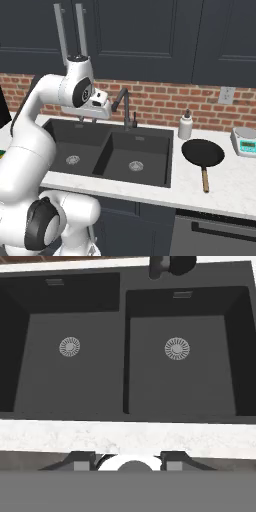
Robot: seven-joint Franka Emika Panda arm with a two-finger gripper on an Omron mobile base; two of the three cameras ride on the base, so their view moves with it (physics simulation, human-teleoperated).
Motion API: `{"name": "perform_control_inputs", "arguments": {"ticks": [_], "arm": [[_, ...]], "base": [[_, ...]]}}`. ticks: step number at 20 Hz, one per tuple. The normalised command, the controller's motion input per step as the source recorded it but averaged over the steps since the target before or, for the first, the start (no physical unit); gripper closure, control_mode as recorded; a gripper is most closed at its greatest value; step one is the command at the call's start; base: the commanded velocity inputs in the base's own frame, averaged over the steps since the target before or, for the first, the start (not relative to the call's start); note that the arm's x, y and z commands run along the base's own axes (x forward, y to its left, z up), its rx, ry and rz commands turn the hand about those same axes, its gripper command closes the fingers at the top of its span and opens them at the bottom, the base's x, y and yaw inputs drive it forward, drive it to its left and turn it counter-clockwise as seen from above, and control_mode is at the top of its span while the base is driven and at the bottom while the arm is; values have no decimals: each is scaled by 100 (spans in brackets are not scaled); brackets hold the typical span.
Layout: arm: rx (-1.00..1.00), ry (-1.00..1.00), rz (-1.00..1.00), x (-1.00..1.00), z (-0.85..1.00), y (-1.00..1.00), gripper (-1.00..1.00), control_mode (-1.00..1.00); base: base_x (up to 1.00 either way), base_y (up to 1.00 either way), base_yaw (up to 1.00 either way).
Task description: Pick the pan and sponge and place them into the sink. Then turn on the water.
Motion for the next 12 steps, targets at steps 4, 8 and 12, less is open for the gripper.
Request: {"name": "perform_control_inputs", "arguments": {"ticks": [4, 8, 12], "arm": [[0, 2, -2, -14, -4, -15, -100, -100], [1, 0, -15, -60, 0, -31, -100, -100], [1, -2, -25, -82, 0, -21, -100, -100]], "base": [[0, 0, 0], [0, 0, 0], [0, 0, 0]]}}
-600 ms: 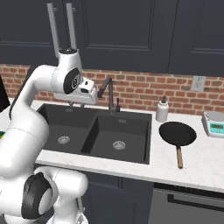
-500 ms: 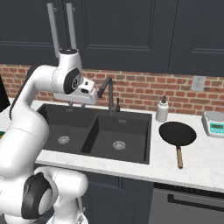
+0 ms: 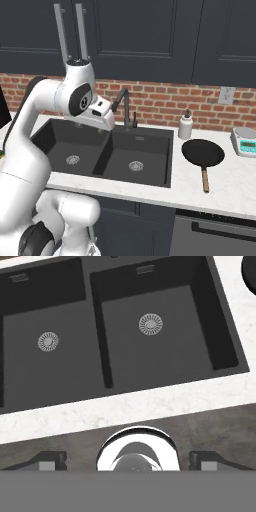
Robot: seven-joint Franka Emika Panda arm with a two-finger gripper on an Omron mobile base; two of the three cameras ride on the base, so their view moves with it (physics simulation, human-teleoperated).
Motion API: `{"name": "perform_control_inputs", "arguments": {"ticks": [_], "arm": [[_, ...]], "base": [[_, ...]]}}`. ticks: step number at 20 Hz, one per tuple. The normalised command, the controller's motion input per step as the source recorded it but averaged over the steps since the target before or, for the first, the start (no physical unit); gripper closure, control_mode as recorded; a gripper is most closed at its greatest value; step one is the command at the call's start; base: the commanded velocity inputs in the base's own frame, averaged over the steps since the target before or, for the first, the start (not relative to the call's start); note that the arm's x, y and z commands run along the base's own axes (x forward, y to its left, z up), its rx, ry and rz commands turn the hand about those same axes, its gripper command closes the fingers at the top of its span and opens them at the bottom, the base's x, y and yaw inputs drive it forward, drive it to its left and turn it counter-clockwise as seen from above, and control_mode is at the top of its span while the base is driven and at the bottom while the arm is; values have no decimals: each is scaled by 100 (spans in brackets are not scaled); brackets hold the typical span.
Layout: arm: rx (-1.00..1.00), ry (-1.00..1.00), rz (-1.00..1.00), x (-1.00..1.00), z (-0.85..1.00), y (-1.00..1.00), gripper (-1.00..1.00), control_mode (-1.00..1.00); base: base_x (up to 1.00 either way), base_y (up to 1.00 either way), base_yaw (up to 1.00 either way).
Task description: Pick the pan and sponge and place them into the sink. Then turn on the water.
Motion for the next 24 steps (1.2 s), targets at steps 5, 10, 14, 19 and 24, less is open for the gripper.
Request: {"name": "perform_control_inputs", "arguments": {"ticks": [5, 10, 14, 19, 24], "arm": [[-1, -1, -18, -63, 0, -15, -100, -100], [-10, 1, -5, 2, 0, -52, -100, -100], [-10, 7, -6, 17, 0, -99, -100, -100], [-2, 5, -5, 16, 0, -100, -100, -100], [0, 5, -3, 6, -12, -100, -100, -100]], "base": [[0, 0, 0], [0, 0, 0], [0, 0, 0], [0, 0, 0], [0, 0, 0]]}}
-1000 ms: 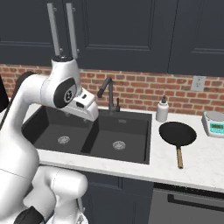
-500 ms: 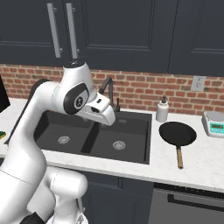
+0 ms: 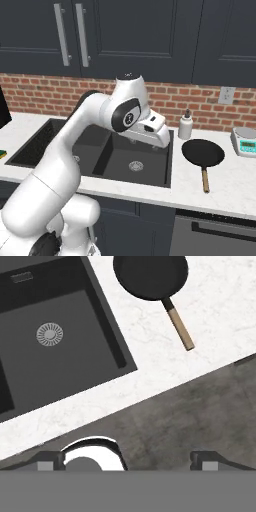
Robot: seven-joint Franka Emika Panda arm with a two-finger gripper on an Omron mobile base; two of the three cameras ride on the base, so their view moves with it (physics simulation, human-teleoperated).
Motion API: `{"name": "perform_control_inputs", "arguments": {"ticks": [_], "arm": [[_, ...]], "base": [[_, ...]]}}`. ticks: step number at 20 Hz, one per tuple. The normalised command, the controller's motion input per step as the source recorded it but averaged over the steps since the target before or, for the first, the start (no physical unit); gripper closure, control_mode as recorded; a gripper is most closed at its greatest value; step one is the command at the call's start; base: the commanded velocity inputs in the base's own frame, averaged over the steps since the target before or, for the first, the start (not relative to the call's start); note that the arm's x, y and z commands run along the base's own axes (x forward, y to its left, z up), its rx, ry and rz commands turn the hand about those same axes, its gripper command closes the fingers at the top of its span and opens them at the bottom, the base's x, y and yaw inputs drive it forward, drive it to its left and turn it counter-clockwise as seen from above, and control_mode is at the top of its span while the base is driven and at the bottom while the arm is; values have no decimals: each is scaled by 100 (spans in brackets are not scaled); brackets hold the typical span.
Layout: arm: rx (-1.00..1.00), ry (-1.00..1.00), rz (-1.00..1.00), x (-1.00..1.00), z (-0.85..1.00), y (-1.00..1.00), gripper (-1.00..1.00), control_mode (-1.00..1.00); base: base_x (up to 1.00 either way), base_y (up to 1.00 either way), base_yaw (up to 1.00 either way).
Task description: Pick the pan and sponge and place them into the sink. Then turn on the water.
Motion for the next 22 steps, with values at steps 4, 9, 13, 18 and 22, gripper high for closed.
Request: {"name": "perform_control_inputs", "arguments": {"ticks": [4, 9, 13, 18, 22], "arm": [[0, 1, 0, 0, -23, -79, -100, -100], [0, 0, 0, 3, -11, -48, -100, -100], [0, 0, 0, 15, -7, -53, -100, -100], [2, 0, -3, 39, -1, -58, -100, -100], [11, 0, -11, 48, 0, -65, -100, -100]], "base": [[0, 0, 0], [0, 0, 0], [0, 0, 0], [0, 0, 0], [0, 0, 0]]}}
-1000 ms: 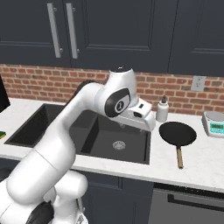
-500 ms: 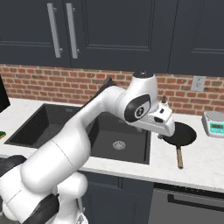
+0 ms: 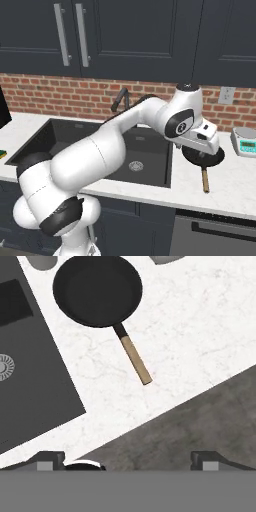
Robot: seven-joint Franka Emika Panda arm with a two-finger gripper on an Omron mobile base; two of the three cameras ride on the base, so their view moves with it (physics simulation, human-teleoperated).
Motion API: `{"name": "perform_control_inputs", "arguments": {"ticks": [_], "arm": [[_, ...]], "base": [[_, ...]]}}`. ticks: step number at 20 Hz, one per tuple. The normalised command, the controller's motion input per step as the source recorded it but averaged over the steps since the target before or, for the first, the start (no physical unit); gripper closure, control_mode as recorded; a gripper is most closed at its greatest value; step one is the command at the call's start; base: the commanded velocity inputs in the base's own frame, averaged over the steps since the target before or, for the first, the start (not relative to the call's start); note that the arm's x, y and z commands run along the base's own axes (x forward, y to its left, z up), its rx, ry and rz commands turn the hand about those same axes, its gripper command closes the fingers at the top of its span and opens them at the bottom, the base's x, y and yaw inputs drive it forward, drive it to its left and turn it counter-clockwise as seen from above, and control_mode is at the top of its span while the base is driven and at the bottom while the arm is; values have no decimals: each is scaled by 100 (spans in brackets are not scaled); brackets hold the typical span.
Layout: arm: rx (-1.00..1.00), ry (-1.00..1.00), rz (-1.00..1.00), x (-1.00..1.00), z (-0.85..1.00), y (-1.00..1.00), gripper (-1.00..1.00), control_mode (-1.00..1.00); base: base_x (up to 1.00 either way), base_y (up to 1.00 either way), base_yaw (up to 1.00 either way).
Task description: Pick the pan and sponge and place them into the sink. Then turn on the water.
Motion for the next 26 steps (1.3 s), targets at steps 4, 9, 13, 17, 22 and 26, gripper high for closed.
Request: {"name": "perform_control_inputs", "arguments": {"ticks": [4, 9, 13, 17, 22, 26], "arm": [[5, 0, -3, 19, 0, -44, -100, -100], [0, 0, 2, 2, -1, -13, -100, -100], [0, 0, 1, 0, -21, 0, -100, -100], [-1, 0, 1, 0, -43, 0, -100, -100], [-9, 2, 3, 0, -68, 20, -100, -100], [-12, 12, 10, 28, -66, 19, -100, -100]], "base": [[0, 0, 0], [0, 0, 0], [0, 0, 0], [0, 0, 0], [0, 0, 0], [0, 0, 0]]}}
